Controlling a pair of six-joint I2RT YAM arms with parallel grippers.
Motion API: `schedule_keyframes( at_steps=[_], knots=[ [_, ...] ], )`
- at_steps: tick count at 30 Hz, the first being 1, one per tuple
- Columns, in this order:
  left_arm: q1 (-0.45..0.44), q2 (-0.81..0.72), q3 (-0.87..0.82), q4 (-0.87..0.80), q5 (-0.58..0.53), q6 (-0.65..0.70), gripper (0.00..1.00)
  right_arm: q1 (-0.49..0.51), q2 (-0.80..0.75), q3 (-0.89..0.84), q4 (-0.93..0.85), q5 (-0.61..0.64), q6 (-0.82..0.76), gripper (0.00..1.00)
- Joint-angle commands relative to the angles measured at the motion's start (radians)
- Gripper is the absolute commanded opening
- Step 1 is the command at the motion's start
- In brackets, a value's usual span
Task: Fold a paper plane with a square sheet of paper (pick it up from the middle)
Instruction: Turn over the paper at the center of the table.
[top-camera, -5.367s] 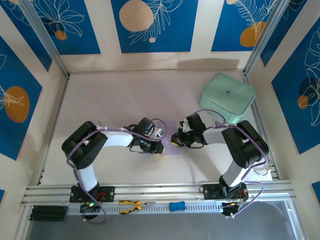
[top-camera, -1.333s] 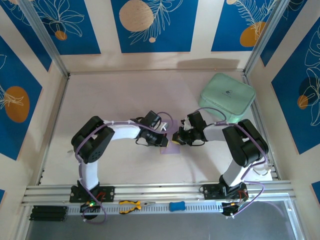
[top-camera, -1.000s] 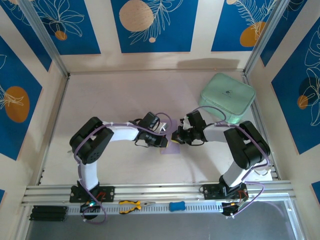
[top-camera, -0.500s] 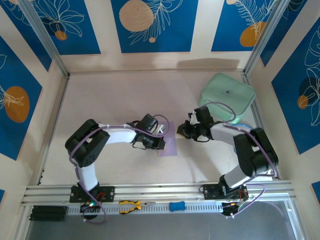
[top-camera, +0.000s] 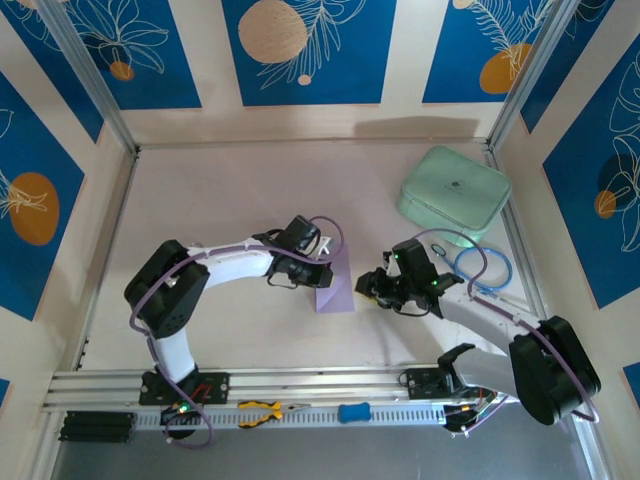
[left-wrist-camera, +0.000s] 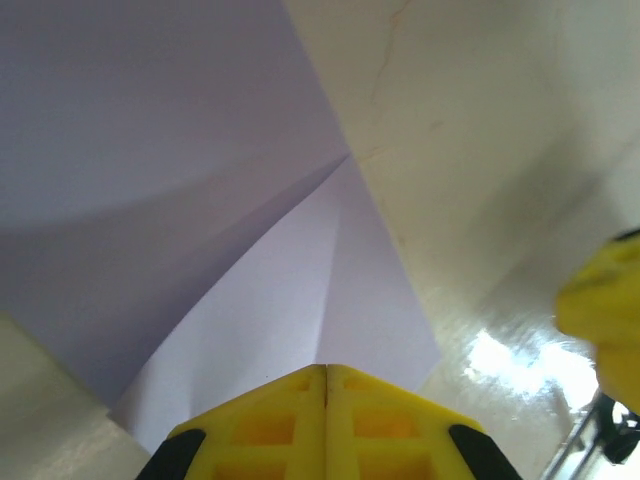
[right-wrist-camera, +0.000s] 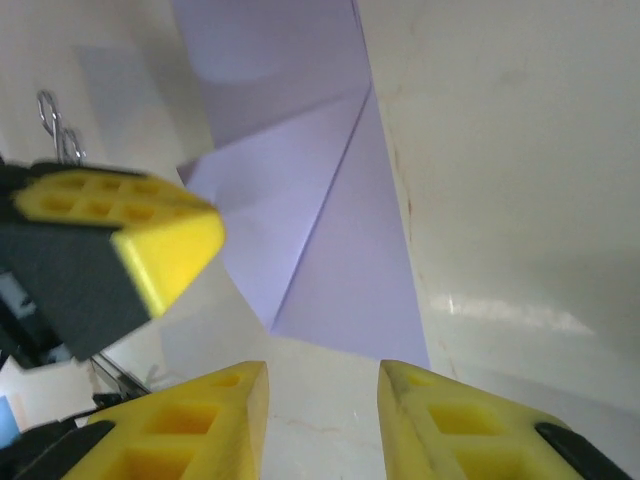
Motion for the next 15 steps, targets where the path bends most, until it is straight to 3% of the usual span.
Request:
schedule_keyframes(
  at_steps=[1,7,15],
  knots=[
    [0.002,0.025,0.009,-0.058,-0.043,0.041,0.04,0.044,-0.029,-0.031,-0.012,0.016,0.078,0.37],
    [0.003,0.021,-0.029,-0.053,-0.099,0.060,0.02,0.096,0.030,-0.003,0.014,0.000,0.083,0.37],
    [0.001,0.046,-0.087,0.012,-0.070,0.028,0.00,0.149,0.162,0.080,-0.021,0.070,0.090,0.34]
  ],
)
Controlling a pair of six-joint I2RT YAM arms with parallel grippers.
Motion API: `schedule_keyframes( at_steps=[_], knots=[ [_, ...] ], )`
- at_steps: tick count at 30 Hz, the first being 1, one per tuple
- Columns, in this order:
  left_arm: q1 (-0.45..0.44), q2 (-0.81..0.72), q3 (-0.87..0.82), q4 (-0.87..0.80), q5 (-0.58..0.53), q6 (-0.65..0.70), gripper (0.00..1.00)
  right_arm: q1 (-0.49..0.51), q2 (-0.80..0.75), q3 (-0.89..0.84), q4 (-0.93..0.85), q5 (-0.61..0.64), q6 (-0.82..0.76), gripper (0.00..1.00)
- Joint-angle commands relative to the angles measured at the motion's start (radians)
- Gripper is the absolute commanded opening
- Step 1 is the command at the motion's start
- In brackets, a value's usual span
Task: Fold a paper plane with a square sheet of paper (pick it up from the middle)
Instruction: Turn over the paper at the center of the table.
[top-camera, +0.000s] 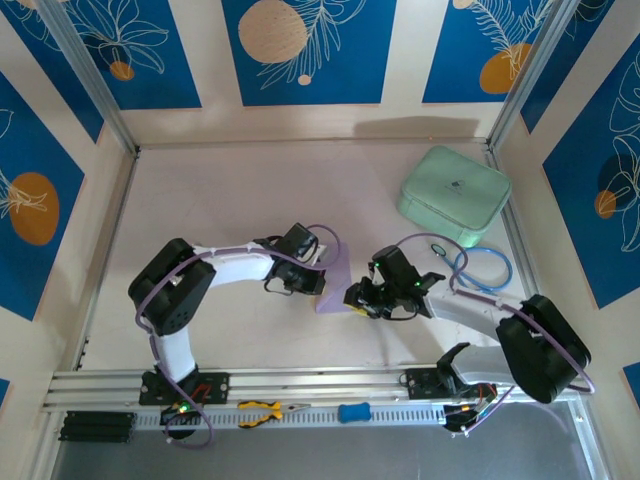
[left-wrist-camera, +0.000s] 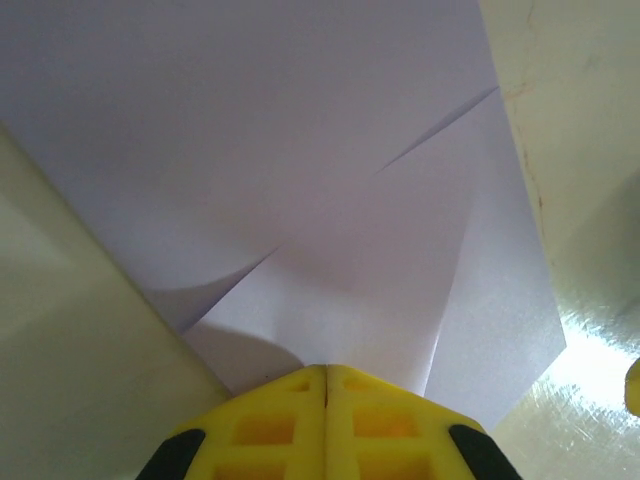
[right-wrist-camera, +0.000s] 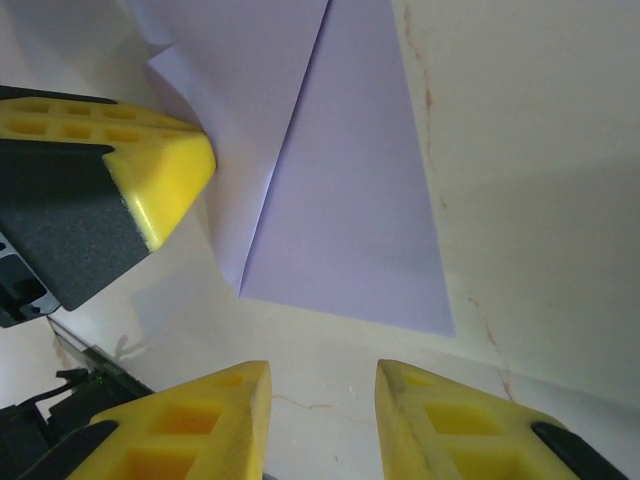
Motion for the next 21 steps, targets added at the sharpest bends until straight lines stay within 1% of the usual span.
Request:
schedule_keyframes(
  at_steps=[1,12,16,21],
  knots=[
    [-0.001,0.022,-0.036,0.007,-0.007,-0.004,0.00,0.013,0.036,0.043,-0.034,0.038,0.015,0.35],
    [-0.001,0.027,-0.037,0.007,0.002,-0.004,0.00,0.018,0.108,0.060,-0.057,0.078,0.027,0.36],
    [-0.001,0.029,-0.036,0.007,0.005,-0.004,0.00,0.015,0.146,0.062,-0.001,0.046,0.016,0.38],
    [0.000,0.031,-0.030,0.001,0.008,-0.002,0.00,0.009,0.176,0.057,0.118,-0.004,0.017,0.40]
  ],
)
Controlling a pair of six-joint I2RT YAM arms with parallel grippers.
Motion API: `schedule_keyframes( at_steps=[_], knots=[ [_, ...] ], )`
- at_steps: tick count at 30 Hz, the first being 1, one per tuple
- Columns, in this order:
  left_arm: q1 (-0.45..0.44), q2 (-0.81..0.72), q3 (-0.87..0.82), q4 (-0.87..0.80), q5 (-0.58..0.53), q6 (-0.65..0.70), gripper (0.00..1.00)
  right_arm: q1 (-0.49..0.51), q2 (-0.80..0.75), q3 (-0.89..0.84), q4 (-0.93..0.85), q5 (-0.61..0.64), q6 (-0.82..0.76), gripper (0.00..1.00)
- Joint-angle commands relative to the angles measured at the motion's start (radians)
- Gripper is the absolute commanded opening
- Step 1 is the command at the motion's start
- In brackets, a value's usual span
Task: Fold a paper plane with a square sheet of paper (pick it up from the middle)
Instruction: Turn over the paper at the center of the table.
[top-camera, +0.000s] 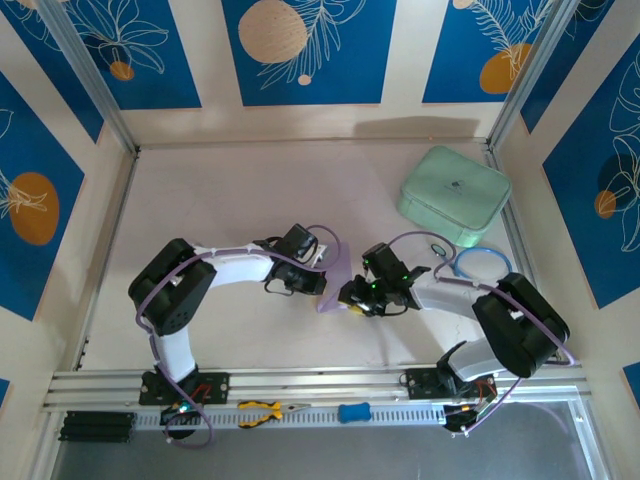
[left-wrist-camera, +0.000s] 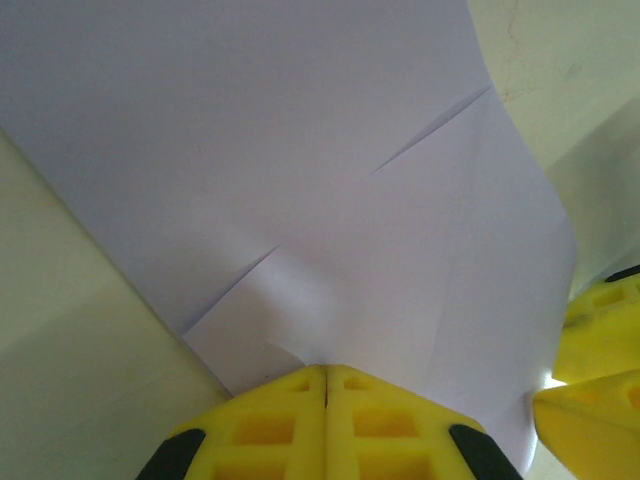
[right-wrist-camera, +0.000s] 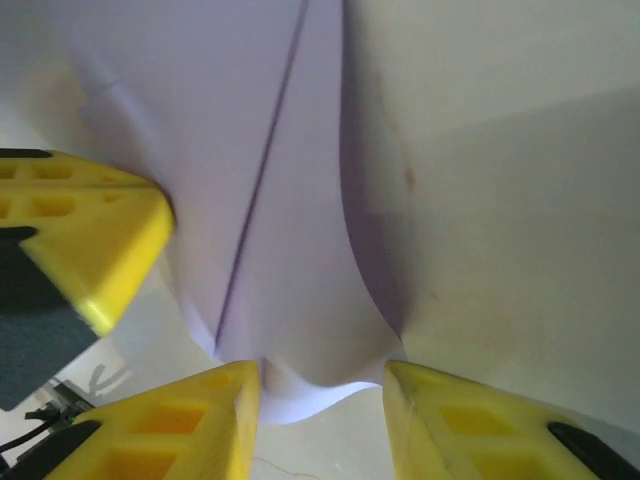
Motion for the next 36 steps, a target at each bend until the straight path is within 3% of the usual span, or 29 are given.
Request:
schedule_keyframes(
  at_steps=[1,10,18,27,36],
  knots=[
    [0.000,0.031,-0.018,-0.034,-0.004,-0.001,0.00,-0.007,0.025,0.013,0.077,-0.036,0.002,0.41],
    [-0.001,0.034,-0.014,-0.034,0.000,-0.003,0.00,-0.072,0.050,0.025,0.155,-0.083,-0.045,0.49],
    [-0.001,0.025,-0.008,-0.046,0.004,-0.003,0.00,-0.144,0.115,0.020,0.254,-0.170,-0.076,0.50],
    [0.000,0.010,0.007,-0.053,0.022,-0.010,0.00,-0.179,0.144,0.011,0.295,-0.170,-0.082,0.43],
    [0.000,0.006,0.014,-0.052,0.028,-0.015,0.00,-0.206,0.195,-0.004,0.372,-0.210,-0.096,0.30]
  ],
)
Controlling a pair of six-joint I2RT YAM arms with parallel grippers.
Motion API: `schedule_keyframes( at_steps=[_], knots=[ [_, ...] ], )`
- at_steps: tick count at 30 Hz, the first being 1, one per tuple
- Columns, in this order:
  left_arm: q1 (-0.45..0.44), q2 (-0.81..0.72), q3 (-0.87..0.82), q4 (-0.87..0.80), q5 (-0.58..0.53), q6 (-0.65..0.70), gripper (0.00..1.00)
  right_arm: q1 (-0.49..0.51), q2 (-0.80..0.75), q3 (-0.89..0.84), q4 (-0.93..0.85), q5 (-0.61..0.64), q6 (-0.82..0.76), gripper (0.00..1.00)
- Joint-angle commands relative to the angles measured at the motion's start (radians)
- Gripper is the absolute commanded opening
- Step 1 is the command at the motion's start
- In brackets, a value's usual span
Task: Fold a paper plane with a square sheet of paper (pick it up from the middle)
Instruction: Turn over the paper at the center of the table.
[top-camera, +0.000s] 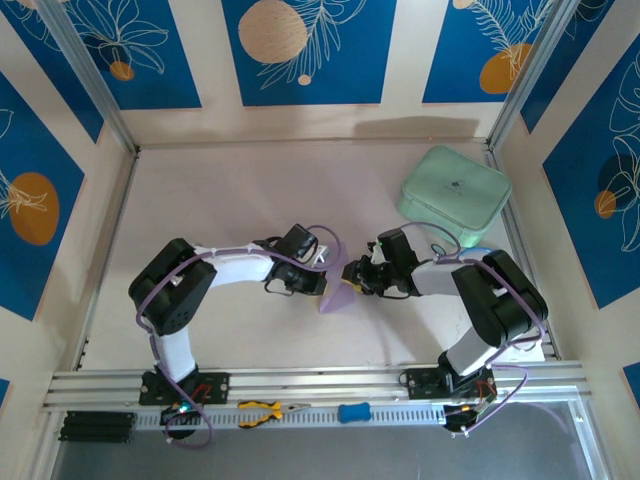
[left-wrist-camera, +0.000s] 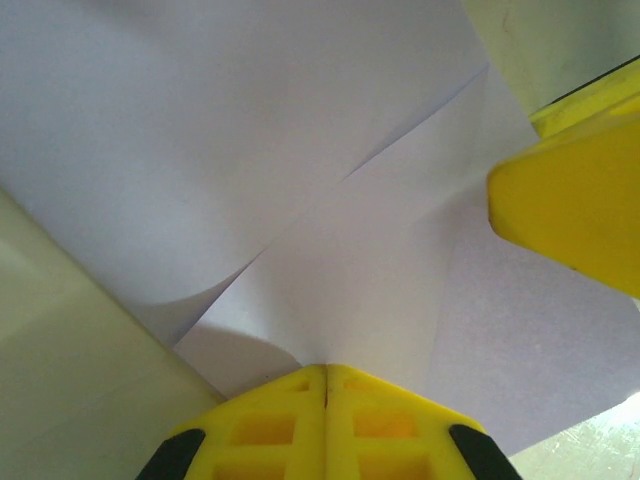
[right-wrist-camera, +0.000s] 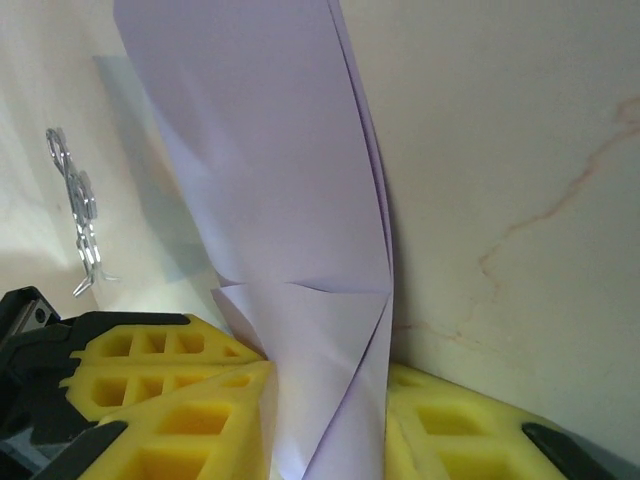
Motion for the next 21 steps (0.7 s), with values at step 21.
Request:
schedule_keyframes(
  at_steps=[21],
  knots=[
    [-0.003,-0.133,0.028,-0.085,0.006,-0.035,0.15,-0.027,-0.044,-0.034,0.055,-0.021,-0.077,0.09]
  ],
)
